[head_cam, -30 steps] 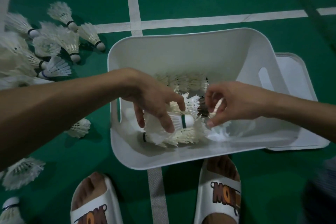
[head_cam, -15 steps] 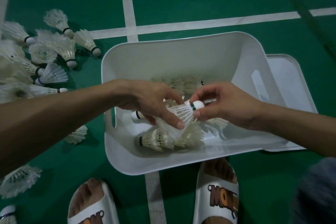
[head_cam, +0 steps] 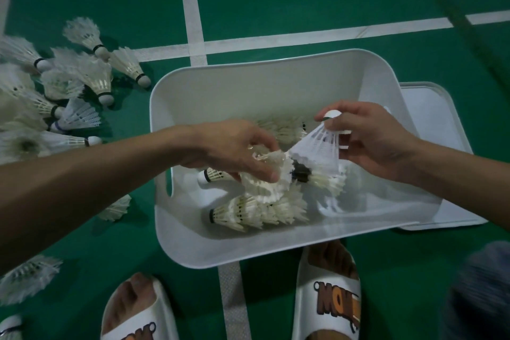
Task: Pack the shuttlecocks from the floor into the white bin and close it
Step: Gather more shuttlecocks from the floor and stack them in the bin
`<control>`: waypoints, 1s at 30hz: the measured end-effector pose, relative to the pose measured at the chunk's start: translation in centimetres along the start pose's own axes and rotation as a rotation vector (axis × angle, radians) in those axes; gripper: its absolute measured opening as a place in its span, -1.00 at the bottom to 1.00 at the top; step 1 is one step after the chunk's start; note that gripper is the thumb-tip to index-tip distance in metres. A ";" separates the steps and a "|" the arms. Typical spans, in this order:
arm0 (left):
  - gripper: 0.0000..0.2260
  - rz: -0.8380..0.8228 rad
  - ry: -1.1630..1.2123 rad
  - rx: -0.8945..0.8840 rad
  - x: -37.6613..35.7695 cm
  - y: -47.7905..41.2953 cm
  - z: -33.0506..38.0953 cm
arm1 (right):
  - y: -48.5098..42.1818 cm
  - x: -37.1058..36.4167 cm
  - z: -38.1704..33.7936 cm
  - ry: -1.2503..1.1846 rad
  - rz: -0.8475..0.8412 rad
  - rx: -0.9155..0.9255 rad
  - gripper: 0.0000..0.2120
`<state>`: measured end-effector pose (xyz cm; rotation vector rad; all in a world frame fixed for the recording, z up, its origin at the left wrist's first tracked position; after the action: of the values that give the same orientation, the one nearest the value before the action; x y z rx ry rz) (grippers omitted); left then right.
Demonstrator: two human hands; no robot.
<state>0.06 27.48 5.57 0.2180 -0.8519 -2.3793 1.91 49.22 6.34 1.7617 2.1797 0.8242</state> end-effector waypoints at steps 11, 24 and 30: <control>-0.12 -0.287 -0.315 0.361 -1.3 -1.3 1.2 | -0.2 0.8 1.0 1.255 -0.126 0.249 -0.78; -0.04 -0.403 -0.548 0.474 -3.4 -4.8 0.4 | 0.6 -0.6 2.6 1.573 -0.307 0.069 -0.75; -0.09 -0.414 -0.559 0.496 -3.2 -4.5 0.3 | 0.5 -1.1 3.4 1.594 -0.262 0.119 -0.69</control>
<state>0.42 32.24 2.87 -0.1019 -1.8129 -2.6013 4.29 49.22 3.62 0.6056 3.0852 2.5992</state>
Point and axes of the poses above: each hand's wrist, its own y-axis away from the middle knuckle, its own x-axis out of the back of the hand, z = x × y, the point moved 1 cm from there along -y, towards the middle knuckle, and after that the axes turned 15 degrees about y, right-handed, at the moved point
